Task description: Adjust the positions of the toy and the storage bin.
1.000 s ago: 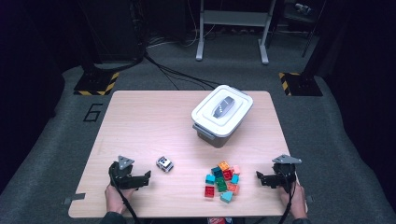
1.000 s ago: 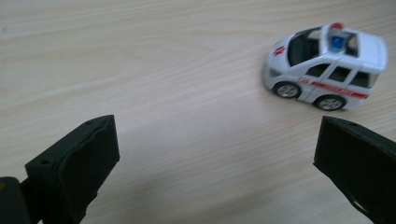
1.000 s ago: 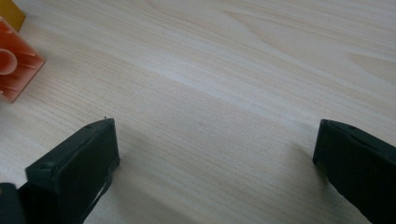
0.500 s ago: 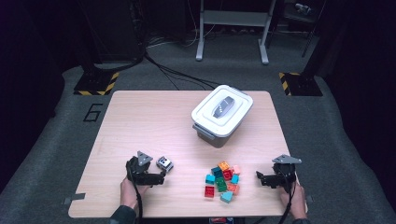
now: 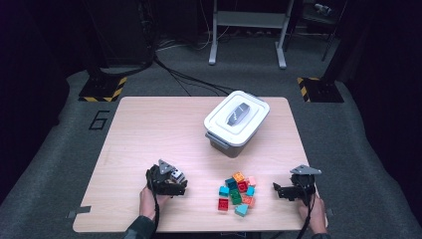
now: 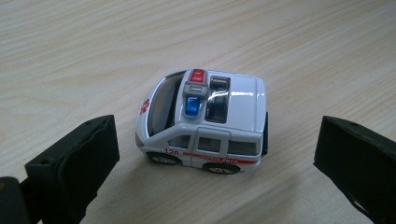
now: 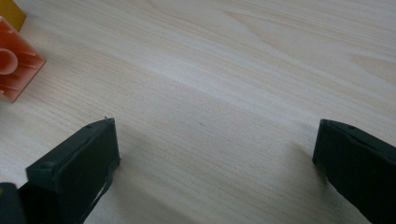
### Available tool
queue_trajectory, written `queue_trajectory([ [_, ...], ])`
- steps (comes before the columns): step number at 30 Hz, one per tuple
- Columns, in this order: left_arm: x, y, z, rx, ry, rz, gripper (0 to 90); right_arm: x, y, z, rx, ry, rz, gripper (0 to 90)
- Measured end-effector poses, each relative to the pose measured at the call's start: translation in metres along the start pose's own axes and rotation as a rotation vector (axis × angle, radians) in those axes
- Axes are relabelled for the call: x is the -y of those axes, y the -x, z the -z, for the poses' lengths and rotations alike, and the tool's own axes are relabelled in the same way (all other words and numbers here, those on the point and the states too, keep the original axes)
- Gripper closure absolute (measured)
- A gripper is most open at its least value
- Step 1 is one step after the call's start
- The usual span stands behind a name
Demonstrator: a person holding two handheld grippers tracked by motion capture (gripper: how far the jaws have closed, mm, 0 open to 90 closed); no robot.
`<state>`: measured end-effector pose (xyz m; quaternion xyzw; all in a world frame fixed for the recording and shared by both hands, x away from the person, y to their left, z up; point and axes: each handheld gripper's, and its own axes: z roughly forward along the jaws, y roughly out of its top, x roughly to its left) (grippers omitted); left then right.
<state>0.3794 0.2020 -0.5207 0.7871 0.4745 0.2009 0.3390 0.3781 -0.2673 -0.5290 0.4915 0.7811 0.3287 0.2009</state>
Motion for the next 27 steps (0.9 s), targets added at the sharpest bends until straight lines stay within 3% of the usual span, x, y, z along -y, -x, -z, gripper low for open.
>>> queue_trajectory([
  [2,-0.0001,0.0,-0.0001,0.003,-0.013,-0.005,0.1,0.0001,-0.0002,-0.0002,0.005,0.005,-0.002,0.0],
  [6,-0.0009,0.0017,-0.0021,-0.011,0.01,0.008,0.6,0.0001,-0.0001,-0.0001,0.003,0.002,-0.001,0.0],
  [8,-0.0015,0.0027,-0.0042,-0.026,0.018,-0.006,3.1,0.0002,-0.0002,-0.0002,0.005,0.007,-0.002,0.0],
  [12,-0.0006,0.0037,-0.0067,-0.028,0.027,0.004,8.3,0.0002,-0.0002,-0.0001,0.005,0.006,-0.002,0.0],
  [16,0.0001,0.0044,-0.0091,-0.038,0.03,0.005,23.5,0.0,0.0,0.0,0.002,0.0,0.0,0.0],
  [18,0.0015,0.0028,-0.0094,-0.027,0.039,0.025,23.7,0.0001,-0.0002,-0.0001,0.003,0.003,-0.002,0.0],
  [27,0.0013,0.0029,-0.0094,-0.031,0.041,0.03,24.4,0.0,0.0,0.0,0.0,0.0,0.0,0.0],
])
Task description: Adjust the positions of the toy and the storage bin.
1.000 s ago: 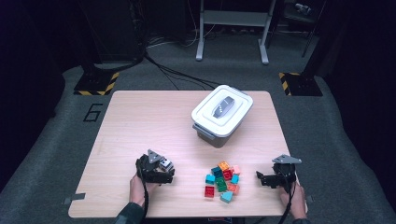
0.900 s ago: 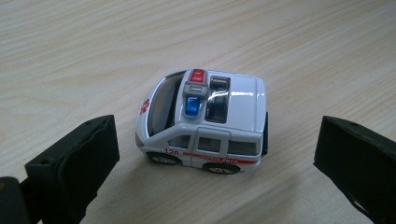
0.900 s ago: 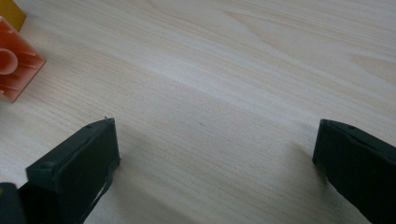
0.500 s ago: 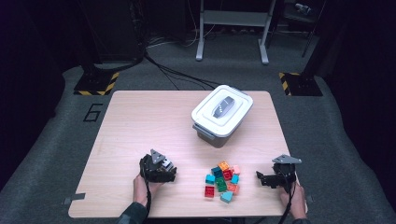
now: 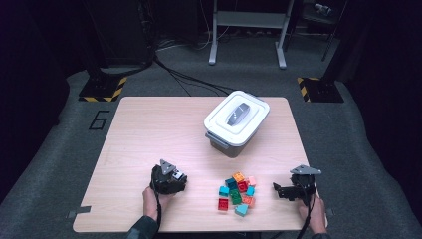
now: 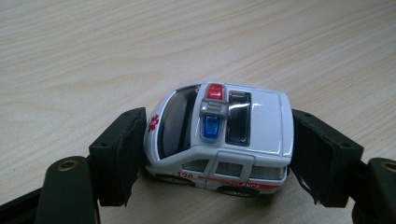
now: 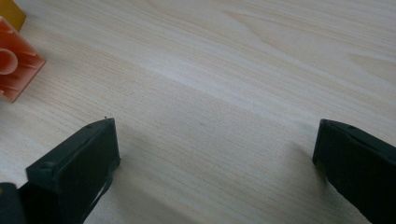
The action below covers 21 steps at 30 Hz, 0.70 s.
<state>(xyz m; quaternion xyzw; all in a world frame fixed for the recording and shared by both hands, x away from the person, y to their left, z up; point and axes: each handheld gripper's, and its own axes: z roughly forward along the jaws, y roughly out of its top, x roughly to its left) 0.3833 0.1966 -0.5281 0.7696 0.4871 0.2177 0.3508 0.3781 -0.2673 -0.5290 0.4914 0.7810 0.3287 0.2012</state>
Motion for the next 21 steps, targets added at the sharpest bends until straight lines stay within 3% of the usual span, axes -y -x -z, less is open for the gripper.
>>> queue_trajectory([
  [14,-0.001,-0.007,0.012,-0.019,0.013,0.0,24.7,0.0,0.0,0.0,0.003,0.002,-0.001,0.0],
  [21,-0.001,-0.011,0.019,-0.026,0.049,0.014,24.7,0.0,0.0,0.0,0.003,0.006,-0.003,0.0],
])
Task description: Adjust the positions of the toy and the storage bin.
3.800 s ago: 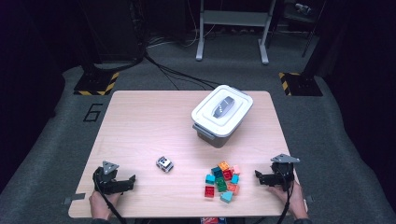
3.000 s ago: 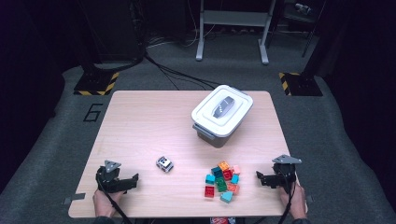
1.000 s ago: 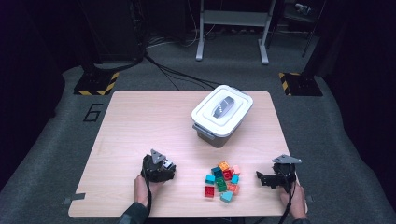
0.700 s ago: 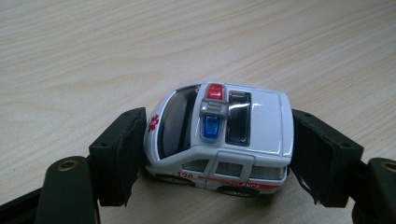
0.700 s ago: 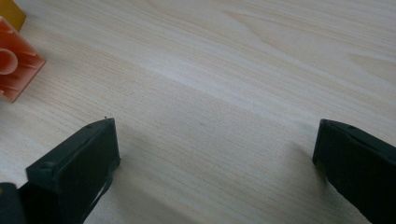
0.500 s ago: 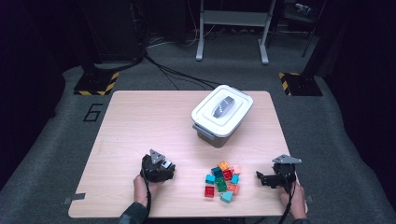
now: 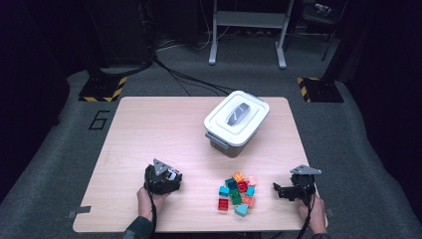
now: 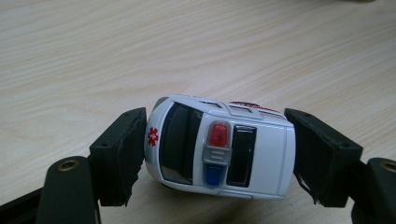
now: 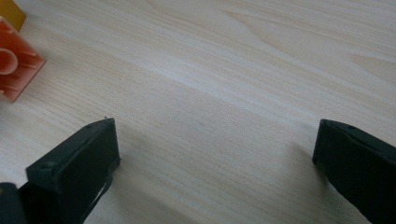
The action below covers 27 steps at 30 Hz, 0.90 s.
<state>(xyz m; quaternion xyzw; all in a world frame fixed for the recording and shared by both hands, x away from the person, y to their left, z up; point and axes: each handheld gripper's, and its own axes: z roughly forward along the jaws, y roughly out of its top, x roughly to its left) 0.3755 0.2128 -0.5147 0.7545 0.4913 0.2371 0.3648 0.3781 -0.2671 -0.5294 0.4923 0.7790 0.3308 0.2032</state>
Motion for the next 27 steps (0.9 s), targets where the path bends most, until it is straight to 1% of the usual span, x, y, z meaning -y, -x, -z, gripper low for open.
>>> queue_trajectory([
  [5,-0.002,-0.005,0.006,-0.008,0.01,0.004,24.7,0.0,0.0,0.0,-0.003,-0.006,0.003,0.0],
  [6,-0.003,-0.009,0.01,-0.01,0.016,0.004,24.7,0.0,0.0,0.0,-0.001,-0.003,0.002,0.0],
  [7,-0.003,-0.009,0.01,-0.01,0.016,0.004,24.7,0.0,0.0,0.0,-0.001,-0.003,0.002,0.0],
  [8,-0.004,-0.013,0.013,-0.019,0.02,0.008,24.7,0.0,0.0,0.0,-0.002,-0.007,0.003,0.0],
  [10,-0.006,-0.017,0.016,-0.025,0.021,0.009,24.7,0.0,0.0,0.0,-0.003,-0.006,0.003,0.0],
  [13,-0.009,-0.028,0.022,-0.047,0.029,0.017,24.7,0.0,0.0,0.0,-0.002,-0.006,0.003,0.0],
  [14,-0.01,-0.031,0.023,-0.062,0.04,0.017,24.7,0.0,0.0,0.0,-0.002,-0.006,0.003,0.0],
  [16,-0.011,-0.039,0.027,-0.071,0.036,0.022,24.7,0.0,0.0,0.0,0.0,-0.002,0.001,0.0],
  [17,-0.012,-0.046,0.031,-0.085,0.035,0.029,24.7,0.0,0.0,0.0,-0.001,-0.004,0.002,0.0],
  [18,-0.012,-0.05,0.033,-0.092,0.028,0.032,24.7,0.0,0.0,0.0,-0.003,-0.006,0.003,0.0],
  [19,-0.012,-0.05,0.033,-0.092,0.028,0.032,24.7,0.0,0.0,0.0,-0.003,-0.006,0.003,0.0],
  [20,-0.012,-0.055,0.035,-0.105,0.028,0.036,24.7,0.0,0.0,0.0,-0.003,-0.006,0.003,0.0],
  [21,-0.012,-0.058,0.037,-0.108,0.015,0.029,24.7,0.0,0.0,0.0,-0.003,-0.006,0.003,0.0],
  [22,-0.011,-0.062,0.038,-0.124,0.016,0.032,24.7,0.0,0.0,0.0,-0.002,-0.004,0.002,0.0],
  [23,-0.01,-0.069,0.041,-0.136,0.002,0.029,24.7,0.0,0.0,0.0,-0.001,-0.004,0.002,0.0],
  [24,-0.009,-0.073,0.042,-0.144,0.002,0.033,24.7,0.0,0.0,0.0,-0.002,-0.007,0.003,0.0],
  [25,-0.009,-0.073,0.042,-0.144,0.002,0.033,24.7,0.0,0.0,0.0,-0.002,-0.007,0.003,0.0],
  [26,-0.009,-0.079,0.045,-0.153,-0.009,0.036,24.7,0.0,0.0,0.0,-0.002,-0.006,0.003,0.0],
  [27,-0.008,-0.083,0.046,-0.162,-0.004,0.047,24.7,0.0,0.0,0.0,-0.002,-0.006,0.003,0.0],
])
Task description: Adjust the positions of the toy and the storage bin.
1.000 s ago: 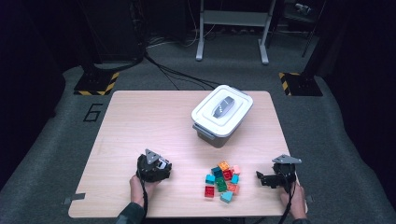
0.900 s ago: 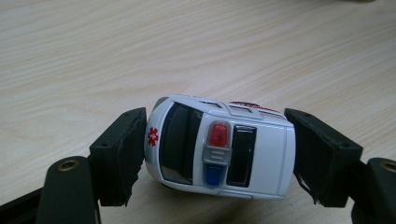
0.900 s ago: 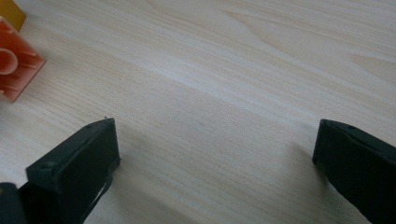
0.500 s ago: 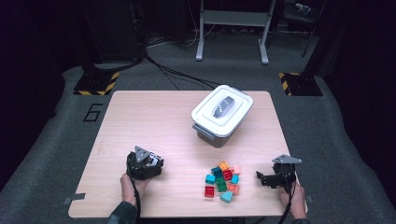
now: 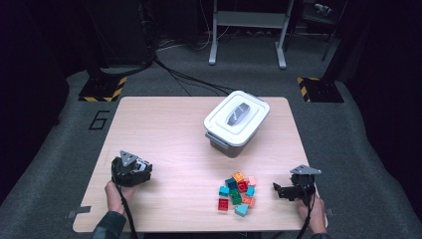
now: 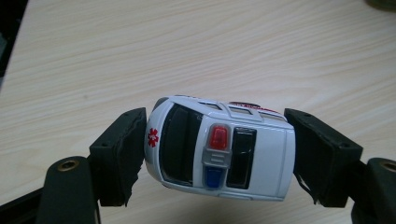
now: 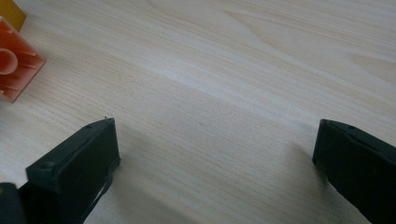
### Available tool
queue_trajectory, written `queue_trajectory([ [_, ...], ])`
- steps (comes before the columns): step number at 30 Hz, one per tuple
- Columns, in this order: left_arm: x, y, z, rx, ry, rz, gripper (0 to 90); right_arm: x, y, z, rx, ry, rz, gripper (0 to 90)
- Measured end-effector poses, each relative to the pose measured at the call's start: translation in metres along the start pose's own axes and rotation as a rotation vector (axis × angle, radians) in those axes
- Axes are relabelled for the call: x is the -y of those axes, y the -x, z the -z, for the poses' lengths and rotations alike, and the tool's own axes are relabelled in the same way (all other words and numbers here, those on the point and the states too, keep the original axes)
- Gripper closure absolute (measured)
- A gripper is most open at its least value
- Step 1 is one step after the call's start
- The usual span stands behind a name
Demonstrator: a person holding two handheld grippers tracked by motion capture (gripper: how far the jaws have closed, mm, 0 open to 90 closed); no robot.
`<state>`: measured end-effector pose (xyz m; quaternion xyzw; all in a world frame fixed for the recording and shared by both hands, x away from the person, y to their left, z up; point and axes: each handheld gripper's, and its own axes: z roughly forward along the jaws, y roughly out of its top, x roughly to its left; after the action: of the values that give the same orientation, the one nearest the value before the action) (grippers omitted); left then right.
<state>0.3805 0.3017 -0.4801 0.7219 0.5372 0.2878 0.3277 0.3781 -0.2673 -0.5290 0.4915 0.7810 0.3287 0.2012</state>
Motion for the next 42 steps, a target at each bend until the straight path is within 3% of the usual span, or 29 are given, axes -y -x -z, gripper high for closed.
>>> queue_trajectory([
  [8,0.008,-0.037,0.001,-0.069,-0.041,0.034,24.7,0.0,0.0,0.0,0.002,0.004,-0.002,0.0],
  [15,0.014,-0.058,0.0,-0.091,-0.075,0.063,24.7,0.0,0.0,0.0,0.002,0.002,-0.002,0.0],
  [20,0.019,-0.072,-0.009,-0.095,-0.143,0.076,24.7,0.0,0.0,0.0,0.001,0.0,-0.001,0.0],
  [28,0.026,-0.078,-0.022,-0.089,-0.17,0.109,24.5,0.0,0.0,0.0,0.001,0.0,-0.001,0.0],
  [31,0.028,-0.08,-0.027,-0.071,-0.177,0.14,24.4,0.0,0.0,0.0,0.001,-0.001,-0.001,0.0],
  [34,0.03,-0.081,-0.029,-0.069,-0.178,0.138,24.2,0.0,0.0,0.0,0.001,0.0,-0.001,0.0],
  [39,0.036,-0.082,-0.027,-0.065,-0.15,0.164,23.9,0.0,0.0,0.0,0.001,0.0,-0.001,0.0],
  [42,0.038,-0.083,-0.021,-0.074,-0.121,0.177,16.4,0.0,0.0,0.0,0.001,-0.001,-0.002,0.0],
])
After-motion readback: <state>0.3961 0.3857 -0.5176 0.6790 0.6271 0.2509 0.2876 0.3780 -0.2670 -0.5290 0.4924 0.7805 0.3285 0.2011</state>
